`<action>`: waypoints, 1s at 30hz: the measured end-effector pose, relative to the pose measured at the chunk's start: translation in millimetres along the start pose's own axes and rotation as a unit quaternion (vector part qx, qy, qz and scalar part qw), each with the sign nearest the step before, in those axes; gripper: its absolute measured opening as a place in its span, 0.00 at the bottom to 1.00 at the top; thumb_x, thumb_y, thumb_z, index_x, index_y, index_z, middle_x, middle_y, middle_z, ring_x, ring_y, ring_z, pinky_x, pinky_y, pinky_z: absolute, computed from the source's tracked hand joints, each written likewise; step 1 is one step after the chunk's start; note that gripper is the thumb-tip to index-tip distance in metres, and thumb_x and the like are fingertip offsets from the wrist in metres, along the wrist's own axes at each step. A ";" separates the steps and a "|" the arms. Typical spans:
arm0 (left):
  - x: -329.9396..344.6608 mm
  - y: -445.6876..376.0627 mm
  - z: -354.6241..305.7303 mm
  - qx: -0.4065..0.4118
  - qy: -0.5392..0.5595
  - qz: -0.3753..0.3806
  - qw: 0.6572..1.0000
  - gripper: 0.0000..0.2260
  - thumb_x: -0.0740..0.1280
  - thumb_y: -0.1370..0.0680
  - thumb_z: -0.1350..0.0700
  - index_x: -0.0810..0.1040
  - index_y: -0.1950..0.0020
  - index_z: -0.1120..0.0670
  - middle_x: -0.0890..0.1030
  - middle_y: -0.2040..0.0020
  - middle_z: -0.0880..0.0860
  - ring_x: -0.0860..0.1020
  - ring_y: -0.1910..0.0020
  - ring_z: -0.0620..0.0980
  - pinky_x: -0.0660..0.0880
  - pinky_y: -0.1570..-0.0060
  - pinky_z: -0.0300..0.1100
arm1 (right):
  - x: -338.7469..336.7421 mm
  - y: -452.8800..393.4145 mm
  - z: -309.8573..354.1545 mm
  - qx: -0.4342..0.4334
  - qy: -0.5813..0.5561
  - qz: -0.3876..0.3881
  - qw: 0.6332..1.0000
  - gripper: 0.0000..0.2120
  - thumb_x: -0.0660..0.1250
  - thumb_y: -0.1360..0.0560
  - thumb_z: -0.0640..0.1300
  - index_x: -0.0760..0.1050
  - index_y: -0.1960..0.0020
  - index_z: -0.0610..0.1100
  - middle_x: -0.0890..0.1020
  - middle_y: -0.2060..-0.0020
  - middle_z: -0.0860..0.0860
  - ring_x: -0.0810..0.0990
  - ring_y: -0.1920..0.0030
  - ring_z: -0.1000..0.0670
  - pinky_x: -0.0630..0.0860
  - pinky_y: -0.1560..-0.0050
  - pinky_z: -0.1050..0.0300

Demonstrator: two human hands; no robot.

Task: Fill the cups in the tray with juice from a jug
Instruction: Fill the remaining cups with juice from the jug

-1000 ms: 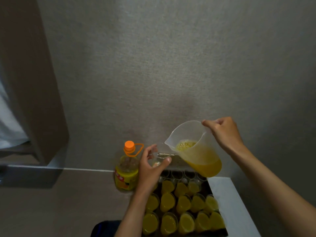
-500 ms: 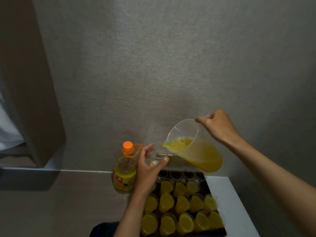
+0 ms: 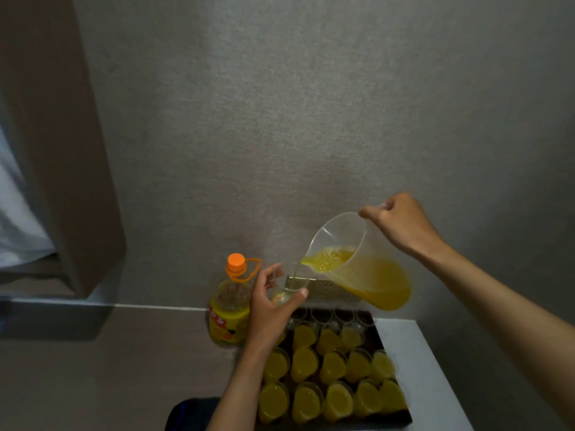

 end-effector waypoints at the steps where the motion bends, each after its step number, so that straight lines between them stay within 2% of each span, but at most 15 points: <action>1: 0.0 1.1 -0.3 -0.001 -0.002 0.003 1.000 0.25 0.81 0.30 0.56 0.76 0.37 0.41 0.78 0.37 0.41 0.73 0.35 0.39 0.70 0.43 0.34 | -0.7 0.4 0.7 -0.001 -0.001 -0.001 1.000 0.22 0.72 0.24 0.46 0.66 0.72 0.47 0.63 0.81 0.54 0.59 0.80 0.54 0.61 0.69 0.54; 6: 0.9 4.4 1.0 -0.005 -0.012 0.014 1.000 0.25 0.80 0.29 0.56 0.76 0.37 0.43 0.77 0.36 0.43 0.72 0.35 0.38 0.67 0.49 0.21 | -2.8 1.7 3.5 -0.002 0.006 0.001 1.000 0.21 0.72 0.24 0.47 0.68 0.72 0.47 0.65 0.79 0.52 0.61 0.78 0.53 0.64 0.68 0.53; 8: 0.6 4.6 2.8 -0.004 -0.015 0.013 1.000 0.25 0.80 0.29 0.56 0.76 0.36 0.44 0.77 0.36 0.43 0.72 0.35 0.39 0.66 0.49 0.19 | -4.3 2.0 5.1 -0.004 0.011 -0.001 1.000 0.22 0.72 0.24 0.47 0.67 0.72 0.47 0.65 0.79 0.52 0.61 0.78 0.52 0.64 0.67 0.53; 12: 0.9 5.1 5.7 -0.009 -0.012 0.018 1.000 0.25 0.80 0.29 0.56 0.75 0.36 0.44 0.77 0.36 0.43 0.72 0.37 0.36 0.67 0.50 0.20 | -6.6 2.3 8.5 -0.003 0.020 -0.005 1.000 0.19 0.72 0.24 0.48 0.69 0.71 0.46 0.65 0.78 0.51 0.62 0.76 0.50 0.63 0.67 0.53; 15: -1.6 6.7 9.2 -0.015 -0.008 0.017 1.000 0.25 0.80 0.29 0.56 0.75 0.37 0.44 0.77 0.36 0.43 0.72 0.38 0.35 0.68 0.48 0.26 | -7.2 2.6 11.1 -0.005 0.026 -0.007 1.000 0.20 0.72 0.24 0.48 0.69 0.71 0.46 0.66 0.78 0.50 0.62 0.76 0.50 0.62 0.68 0.54; 19: -6.9 5.9 14.4 -0.011 -0.016 0.003 1.000 0.25 0.80 0.29 0.58 0.75 0.37 0.46 0.77 0.37 0.44 0.73 0.39 0.35 0.67 0.48 0.22 | -6.8 2.7 13.3 -0.005 0.024 -0.004 1.000 0.22 0.71 0.24 0.47 0.66 0.73 0.47 0.64 0.80 0.53 0.59 0.78 0.53 0.62 0.69 0.54; 22: -9.7 4.6 16.2 -0.017 -0.016 -0.004 1.000 0.26 0.81 0.30 0.58 0.75 0.37 0.46 0.78 0.37 0.45 0.73 0.40 0.32 0.68 0.45 0.28 | -6.1 2.9 14.2 -0.008 0.023 -0.005 1.000 0.23 0.72 0.24 0.47 0.66 0.73 0.47 0.63 0.81 0.54 0.59 0.79 0.52 0.62 0.69 0.54; 26: -10.6 5.0 17.8 -0.019 -0.022 -0.005 1.000 0.26 0.80 0.30 0.59 0.74 0.37 0.46 0.78 0.37 0.45 0.73 0.42 0.28 0.67 0.48 0.22 | -4.8 2.0 15.7 -0.009 0.026 -0.001 1.000 0.23 0.71 0.24 0.48 0.66 0.74 0.48 0.63 0.82 0.56 0.59 0.80 0.54 0.61 0.70 0.56; 30: -11.2 6.0 16.9 -0.015 -0.020 0.000 1.000 0.25 0.80 0.29 0.60 0.74 0.36 0.48 0.77 0.37 0.45 0.73 0.44 0.26 0.69 0.50 0.22 | -5.2 1.1 17.0 -0.015 0.024 0.001 1.000 0.23 0.71 0.24 0.47 0.65 0.74 0.48 0.62 0.82 0.56 0.58 0.80 0.55 0.61 0.69 0.55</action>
Point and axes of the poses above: each hand's wrist, its own y-axis away from the middle knuckle, its own x-axis out of the palm, z = x × y, the point moved 5 cm from there along -y, towards the middle knuckle
